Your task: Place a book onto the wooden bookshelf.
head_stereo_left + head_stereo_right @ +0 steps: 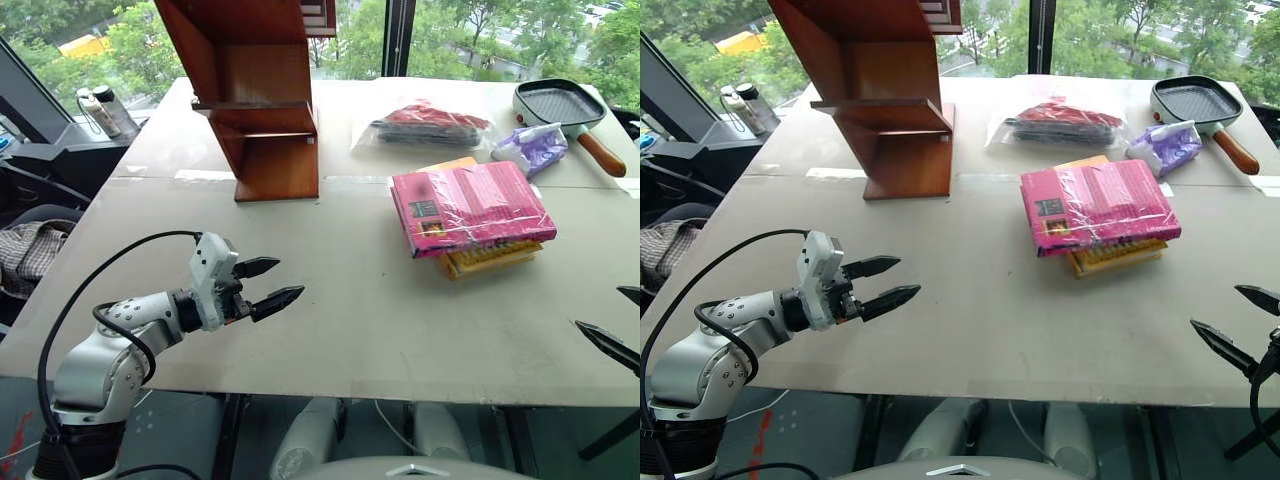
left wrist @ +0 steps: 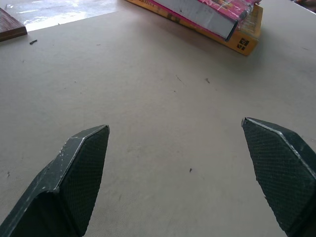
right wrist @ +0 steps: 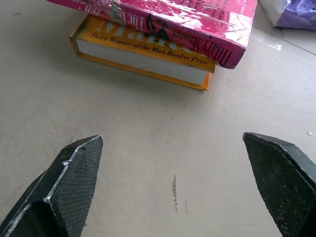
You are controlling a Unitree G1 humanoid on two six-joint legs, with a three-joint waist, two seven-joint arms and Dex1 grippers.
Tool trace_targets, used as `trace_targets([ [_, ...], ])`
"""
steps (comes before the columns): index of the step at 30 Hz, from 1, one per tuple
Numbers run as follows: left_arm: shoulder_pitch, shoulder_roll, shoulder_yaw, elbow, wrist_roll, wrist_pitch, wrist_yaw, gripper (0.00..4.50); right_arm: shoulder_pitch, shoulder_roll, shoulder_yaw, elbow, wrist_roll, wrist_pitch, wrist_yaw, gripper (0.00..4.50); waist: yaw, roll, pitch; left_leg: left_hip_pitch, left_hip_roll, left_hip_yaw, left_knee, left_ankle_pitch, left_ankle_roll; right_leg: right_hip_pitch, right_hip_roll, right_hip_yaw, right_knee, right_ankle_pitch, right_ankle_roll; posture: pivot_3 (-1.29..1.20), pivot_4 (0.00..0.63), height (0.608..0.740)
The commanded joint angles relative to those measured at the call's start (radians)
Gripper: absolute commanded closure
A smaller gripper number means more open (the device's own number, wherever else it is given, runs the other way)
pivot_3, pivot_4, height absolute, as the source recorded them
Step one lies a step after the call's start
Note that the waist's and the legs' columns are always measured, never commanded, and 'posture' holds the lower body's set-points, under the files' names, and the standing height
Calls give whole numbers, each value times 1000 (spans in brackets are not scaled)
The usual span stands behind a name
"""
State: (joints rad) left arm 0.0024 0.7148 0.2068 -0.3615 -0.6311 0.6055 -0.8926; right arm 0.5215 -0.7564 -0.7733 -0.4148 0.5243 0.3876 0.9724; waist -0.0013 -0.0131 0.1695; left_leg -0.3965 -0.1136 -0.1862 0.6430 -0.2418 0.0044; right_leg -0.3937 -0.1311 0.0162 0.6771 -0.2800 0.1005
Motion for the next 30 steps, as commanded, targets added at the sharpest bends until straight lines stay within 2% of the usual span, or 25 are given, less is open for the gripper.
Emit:
trace_targets([
  [1,-27,-10,3,-15,-9,-30,-9,81,-40,4,-10,-24,-24,-20,-60,0,1,0,0,0,0,0,0,0,0,0,0,0,0,0,0,0,150,740],
  [3,-57,-35,-17,-11,-9,-61,-15,81,-92,-17,46,-52,-94,6,-152,0,1,0,0,0,0,0,0,0,0,0,0,0,0,0,0,0,150,740],
  [6,-70,-44,-27,-10,-4,-83,-30,81,-111,-58,110,-77,-186,34,-202,0,1,0,0,0,0,2,1,0,0,0,0,1,1,0,0,0,150,740],
  [11,-91,-33,-39,-25,-1,-160,-105,81,-336,-123,222,-47,-137,248,-287,0,-8,0,0,0,1,4,0,0,0,-1,0,2,0,0,0,0,150,740],
  [13,-97,-29,-45,-40,-5,-180,-125,0,-483,-130,265,16,-128,339,-344,566,-12,-1,0,0,1,5,0,0,0,-1,0,3,-1,0,0,0,150,740],
  [15,-110,-25,-59,-64,-7,-185,-132,0,-610,-158,344,60,-158,400,-376,1342,-10,-1,0,-1,1,5,0,0,0,-1,0,2,-2,0,0,0,150,740],
  [21,-145,-37,-64,-137,-59,-158,-114,0,-895,-212,563,165,-266,525,-459,4307,-11,-1,1,-2,1,5,0,1,-2,-2,-1,1,-3,0,0,0,150,740],
  [22,-151,-42,-67,-148,-67,-152,-105,0,-931,-214,609,198,-290,534,-465,4440,-10,-1,1,-2,1,5,0,1,-1,-2,-1,1,-4,0,0,0,150,740],
  [26,-158,-43,-79,-186,-90,-134,-87,0,-1010,-220,749,331,-384,484,-457,4440,-10,-1,0,-3,1,5,-1,0,-1,-1,-1,1,-7,1,0,0,150,740],
  [30,-157,-36,-82,-197,-102,-128,-79,0,-1042,-215,789,388,-416,457,-439,4440,-13,-1,1,-3,0,7,-2,0,0,-2,-2,2,-8,1,0,0,150,740],
])
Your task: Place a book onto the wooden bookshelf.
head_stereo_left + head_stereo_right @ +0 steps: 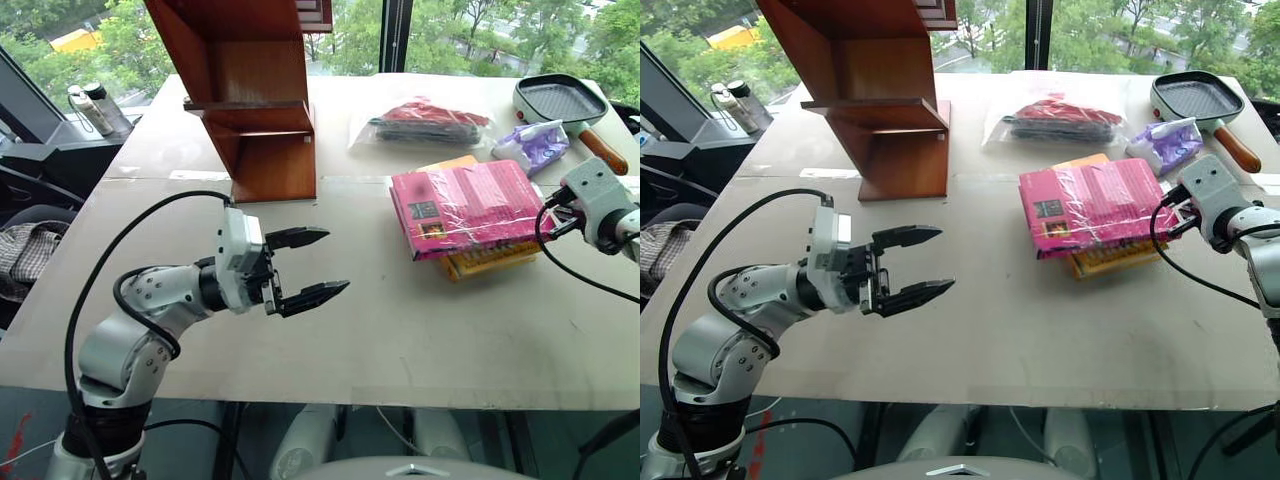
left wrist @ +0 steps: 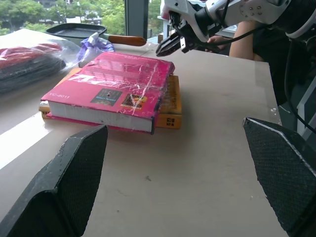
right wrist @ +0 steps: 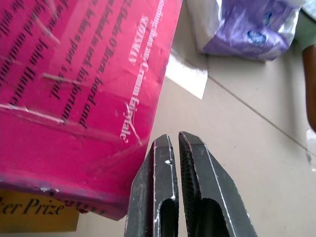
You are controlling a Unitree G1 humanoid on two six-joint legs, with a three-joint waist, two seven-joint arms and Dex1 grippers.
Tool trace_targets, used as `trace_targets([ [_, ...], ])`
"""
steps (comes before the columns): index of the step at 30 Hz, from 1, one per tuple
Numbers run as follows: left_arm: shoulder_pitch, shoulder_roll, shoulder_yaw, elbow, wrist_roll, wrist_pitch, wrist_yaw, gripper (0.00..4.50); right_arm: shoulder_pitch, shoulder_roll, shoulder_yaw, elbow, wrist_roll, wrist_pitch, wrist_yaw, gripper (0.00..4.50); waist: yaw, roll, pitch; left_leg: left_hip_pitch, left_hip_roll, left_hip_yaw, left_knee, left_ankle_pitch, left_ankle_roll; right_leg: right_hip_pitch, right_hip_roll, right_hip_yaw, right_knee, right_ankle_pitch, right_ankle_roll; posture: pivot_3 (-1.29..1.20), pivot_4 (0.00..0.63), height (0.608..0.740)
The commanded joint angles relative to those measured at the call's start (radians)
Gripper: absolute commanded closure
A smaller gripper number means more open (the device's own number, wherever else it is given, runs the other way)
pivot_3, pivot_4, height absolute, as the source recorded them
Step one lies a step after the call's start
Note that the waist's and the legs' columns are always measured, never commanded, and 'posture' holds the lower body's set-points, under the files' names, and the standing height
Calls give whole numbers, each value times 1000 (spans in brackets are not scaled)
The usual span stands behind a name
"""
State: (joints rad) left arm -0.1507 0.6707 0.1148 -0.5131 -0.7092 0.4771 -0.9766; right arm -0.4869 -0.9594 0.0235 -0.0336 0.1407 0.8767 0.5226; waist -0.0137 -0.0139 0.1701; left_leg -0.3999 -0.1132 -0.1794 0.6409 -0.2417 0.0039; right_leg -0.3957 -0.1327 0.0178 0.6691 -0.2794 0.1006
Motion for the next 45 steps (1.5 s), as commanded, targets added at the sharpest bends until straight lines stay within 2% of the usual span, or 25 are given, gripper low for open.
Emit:
trace_targets([
  [1,-4,9,10,-46,-25,1,6,0,-37,-11,-7,12,-36,-36,14,4440,-1,0,0,0,0,0,0,0,0,0,0,0,0,0,0,0,150,740],
  [4,3,8,9,-58,-21,3,21,0,-58,-6,16,27,-11,-33,92,4440,-4,0,0,0,0,1,-1,0,0,0,0,1,0,0,0,0,150,740],
  [8,19,7,6,-70,-17,8,39,0,-27,0,-5,-67,44,25,154,4440,-2,0,0,1,0,3,-1,0,0,0,0,1,0,0,0,0,150,740],
  [17,30,5,-39,-68,9,31,82,0,8,34,-6,-201,74,119,148,4440,0,0,0,1,0,0,0,0,0,0,0,1,0,0,0,0,150,740],
  [20,25,-6,-66,-66,-3,86,137,0,29,35,-20,-201,52,91,128,4440,1,0,0,1,0,0,0,0,0,0,0,1,0,0,0,0,150,740],
  [24,19,-21,-78,-82,-68,264,279,0,145,20,-161,-219,70,-85,154,4440,9,0,0,0,0,-1,0,0,0,0,0,0,0,0,0,0,150,740],
  [25,12,-28,-70,-72,-131,344,316,0,183,22,-223,-236,97,-95,174,4440,10,0,0,0,0,-1,0,0,0,0,0,0,0,0,1,0,150,740],
  [27,-5,-49,-68,-29,-202,461,371,0,282,20,-335,-279,131,-136,215,3919,14,0,0,0,0,-2,0,0,0,0,0,0,0,0,1,0,150,740],
  [28,-19,-117,-52,34,-283,521,445,0,376,43,-436,-330,185,-170,282,3580,16,0,0,0,0,-2,0,0,0,0,0,0,0,0,1,0,150,740],
  [31,-59,-274,1,164,-457,642,634,0,566,97,-619,-433,291,-248,406,2136,26,1,-2,2,0,-3,1,0,0,2,1,-1,0,0,1,0,150,740],
  [35,-122,-448,43,288,-650,673,850,0,691,139,-712,-529,354,-322,457,232,19,0,-1,2,0,-1,7,0,0,2,1,1,5,1,2,0,150,740],
  [36,-137,-485,52,323,-699,672,909,0,714,148,-731,-556,375,-332,467,19,20,0,-1,2,0,-1,9,-1,1,3,1,2,7,2,3,0,150,740],
  [42,-214,-657,73,471,-853,605,1163,0,814,186,-806,-709,469,-340,457,19,29,-2,-2,5,0,3,12,-3,5,6,2,5,7,3,6,0,150,740],
  [45,-256,-775,73,560,-864,529,1284,0,860,213,-866,-748,545,-347,460,19,37,-3,-2,4,-1,4,13,-3,5,6,2,5,6,3,6,0,150,740],
])
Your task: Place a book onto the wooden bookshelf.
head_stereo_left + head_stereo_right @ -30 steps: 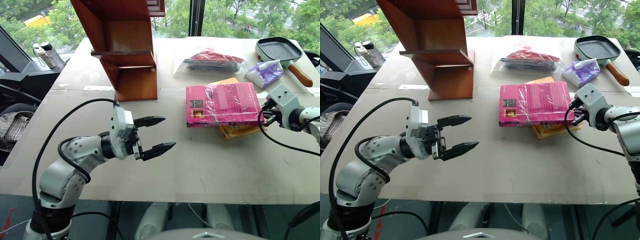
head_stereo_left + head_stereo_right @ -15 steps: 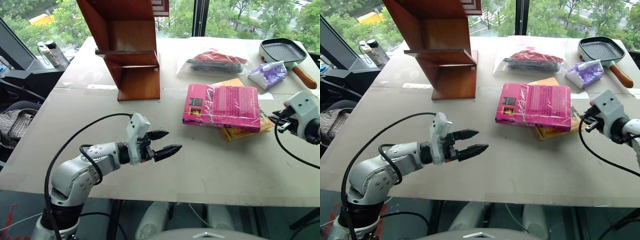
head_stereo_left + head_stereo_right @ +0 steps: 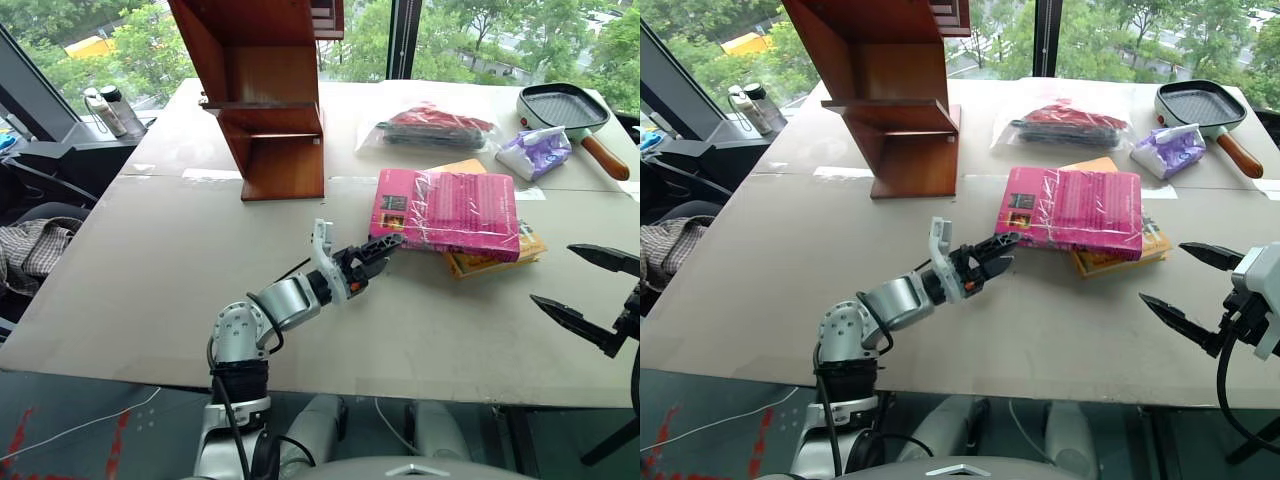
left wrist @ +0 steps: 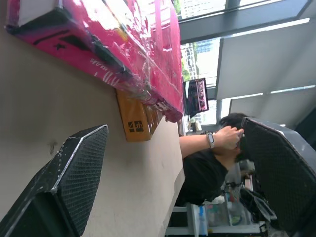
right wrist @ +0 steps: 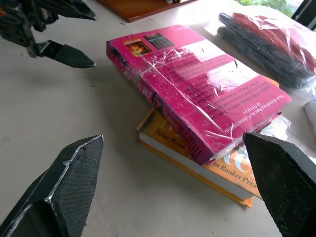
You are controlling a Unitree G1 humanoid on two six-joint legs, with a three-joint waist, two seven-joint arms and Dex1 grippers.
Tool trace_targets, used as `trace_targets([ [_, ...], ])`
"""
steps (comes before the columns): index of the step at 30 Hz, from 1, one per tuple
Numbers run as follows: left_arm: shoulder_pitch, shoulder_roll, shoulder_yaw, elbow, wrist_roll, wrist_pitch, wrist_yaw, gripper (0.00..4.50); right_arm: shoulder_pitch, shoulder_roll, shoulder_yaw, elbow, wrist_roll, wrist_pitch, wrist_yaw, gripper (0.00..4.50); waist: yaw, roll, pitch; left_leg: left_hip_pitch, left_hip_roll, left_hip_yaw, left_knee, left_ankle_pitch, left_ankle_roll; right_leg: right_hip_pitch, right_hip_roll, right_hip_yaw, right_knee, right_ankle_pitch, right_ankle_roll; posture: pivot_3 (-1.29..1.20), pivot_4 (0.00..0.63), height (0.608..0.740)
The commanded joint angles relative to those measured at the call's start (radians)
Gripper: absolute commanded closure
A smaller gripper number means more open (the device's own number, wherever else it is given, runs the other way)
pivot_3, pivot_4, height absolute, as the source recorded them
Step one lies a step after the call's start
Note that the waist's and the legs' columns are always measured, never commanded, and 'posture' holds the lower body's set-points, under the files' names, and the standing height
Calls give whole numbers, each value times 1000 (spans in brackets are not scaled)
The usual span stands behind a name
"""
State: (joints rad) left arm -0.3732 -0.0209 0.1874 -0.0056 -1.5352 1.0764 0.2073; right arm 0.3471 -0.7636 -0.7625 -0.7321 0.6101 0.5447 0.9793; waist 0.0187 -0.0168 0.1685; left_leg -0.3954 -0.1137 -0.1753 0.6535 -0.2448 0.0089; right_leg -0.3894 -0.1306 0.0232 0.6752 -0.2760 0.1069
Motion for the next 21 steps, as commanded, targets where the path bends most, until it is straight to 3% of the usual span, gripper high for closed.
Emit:
trace_targets([
  [1,-45,-118,3,76,-33,-94,128,0,40,26,-94,-56,101,-15,2,19,8,-1,-1,0,0,0,0,0,0,1,0,0,-2,0,0,0,150,740],
  [7,-123,-256,15,195,-19,-212,235,0,102,55,-108,-85,154,-37,-20,19,19,-2,-1,-1,0,2,0,0,1,2,0,2,-8,1,2,0,150,740],
  [17,-215,-334,-49,317,56,-363,236,0,117,58,-43,-82,157,-69,-54,19,23,-4,-7,-1,-1,3,0,-1,2,4,0,3,-13,3,6,0,150,740],
  [21,-241,-349,-70,407,89,-400,187,0,110,63,-8,-78,141,-84,-78,19,24,-4,-12,7,-1,3,0,-4,7,13,0,3,-14,3,6,0,150,740],
])
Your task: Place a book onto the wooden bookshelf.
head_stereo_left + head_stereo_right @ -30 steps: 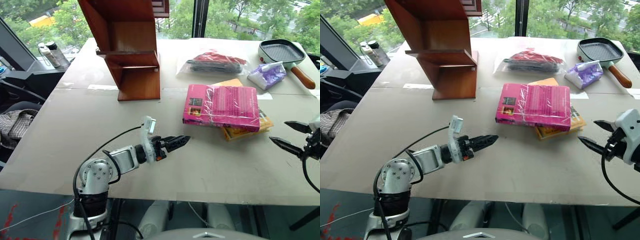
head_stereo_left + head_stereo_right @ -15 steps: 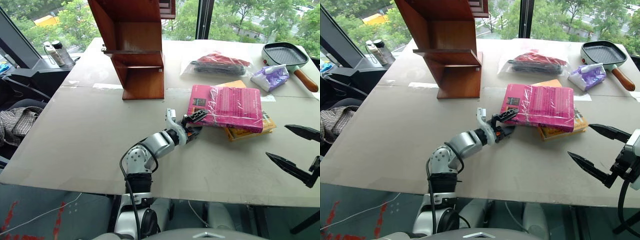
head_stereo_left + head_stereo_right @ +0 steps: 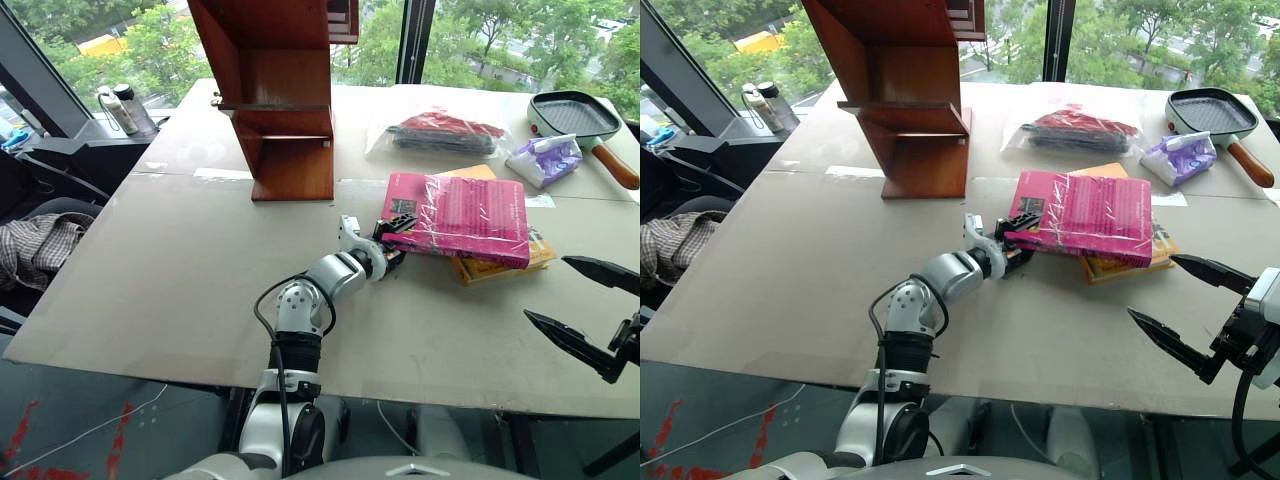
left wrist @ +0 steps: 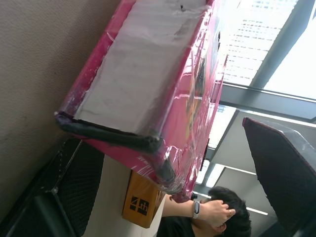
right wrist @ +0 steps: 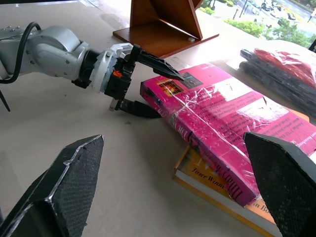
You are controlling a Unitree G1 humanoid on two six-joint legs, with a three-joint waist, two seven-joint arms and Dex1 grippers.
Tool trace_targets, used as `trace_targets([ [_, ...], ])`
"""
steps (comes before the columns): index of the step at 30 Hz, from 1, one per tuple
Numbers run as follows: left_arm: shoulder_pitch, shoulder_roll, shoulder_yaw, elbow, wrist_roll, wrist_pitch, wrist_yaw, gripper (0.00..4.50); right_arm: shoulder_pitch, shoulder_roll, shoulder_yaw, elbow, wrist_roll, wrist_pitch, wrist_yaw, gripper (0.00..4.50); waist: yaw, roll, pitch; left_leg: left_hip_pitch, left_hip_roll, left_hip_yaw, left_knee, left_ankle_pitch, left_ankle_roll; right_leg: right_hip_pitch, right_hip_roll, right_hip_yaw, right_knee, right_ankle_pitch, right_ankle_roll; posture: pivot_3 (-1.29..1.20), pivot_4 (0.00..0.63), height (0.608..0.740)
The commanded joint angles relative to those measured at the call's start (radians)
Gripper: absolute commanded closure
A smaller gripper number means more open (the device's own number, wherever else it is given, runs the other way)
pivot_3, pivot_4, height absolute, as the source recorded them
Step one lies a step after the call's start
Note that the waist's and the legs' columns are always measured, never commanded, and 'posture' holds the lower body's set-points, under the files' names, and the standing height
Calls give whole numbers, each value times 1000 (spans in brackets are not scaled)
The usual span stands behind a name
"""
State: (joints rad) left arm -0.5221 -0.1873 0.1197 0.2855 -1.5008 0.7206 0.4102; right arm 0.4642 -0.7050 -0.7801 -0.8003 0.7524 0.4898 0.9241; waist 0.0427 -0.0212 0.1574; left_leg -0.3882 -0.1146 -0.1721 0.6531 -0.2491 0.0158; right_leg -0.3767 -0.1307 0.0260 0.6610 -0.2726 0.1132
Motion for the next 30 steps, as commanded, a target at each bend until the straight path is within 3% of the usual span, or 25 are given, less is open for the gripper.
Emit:
trace_targets([
  [1,-100,-189,-11,137,68,-52,-28,251,-10,6,20,-11,-6,-32,-29,4,1,0,-2,2,0,0,0,0,0,2,0,0,0,0,0,0,150,740],
  [3,-122,-187,-23,167,97,-71,-77,770,-16,12,42,-17,-13,-42,-47,0,1,1,-4,7,0,1,0,-1,0,8,0,-1,-1,-2,3,0,150,740],
  [4,-131,-181,-28,178,113,-79,-96,1301,-20,14,53,-20,-16,-45,-55,0,0,2,-6,8,0,1,0,-3,-3,8,0,-1,-2,-2,4,0,150,740],
  [5,-141,-173,-31,187,132,-89,-124,1431,-24,14,62,-21,-19,-47,-63,0,-2,2,-7,8,0,2,0,-3,-3,8,0,-1,-2,-2,4,0,150,740],
  [6,-151,-163,-33,193,151,-101,-157,2116,-27,15,74,-20,-23,-52,-68,0,-3,3,-8,8,0,2,-1,-3,-3,8,0,0,-2,-2,4,0,150,740],
  [13,-189,-102,-15,187,214,-162,-281,4414,-75,13,150,7,-63,-88,-93,0,-1,5,-10,8,1,0,-1,-2,-2,8,0,-2,-2,-2,4,0,150,740],
  [18,-228,8,-29,119,306,-162,-363,4494,-130,9,205,44,-86,-109,-101,0,-3,2,-5,6,1,0,-1,-2,-2,6,1,-1,-2,-1,5,0,150,740],
  [23,-281,171,-68,12,474,-133,-526,4494,-200,7,253,72,-90,-122,-115,0,-13,0,-4,-6,0,-2,0,2,-4,-5,3,1,-4,3,1,0,150,740],
  [28,-311,404,-207,-180,695,-174,-834,4494,-268,0,275,104,-86,-130,-119,0,-34,0,-2,-15,1,-1,-5,1,-4,-15,2,2,-9,2,0,0,150,740],
  [30,-320,519,-278,-252,857,-303,-969,4494,-304,-3,282,127,-87,-137,-123,0,-31,0,-2,-18,1,-1,-5,1,-4,-19,2,2,-9,2,0,0,150,740],
])
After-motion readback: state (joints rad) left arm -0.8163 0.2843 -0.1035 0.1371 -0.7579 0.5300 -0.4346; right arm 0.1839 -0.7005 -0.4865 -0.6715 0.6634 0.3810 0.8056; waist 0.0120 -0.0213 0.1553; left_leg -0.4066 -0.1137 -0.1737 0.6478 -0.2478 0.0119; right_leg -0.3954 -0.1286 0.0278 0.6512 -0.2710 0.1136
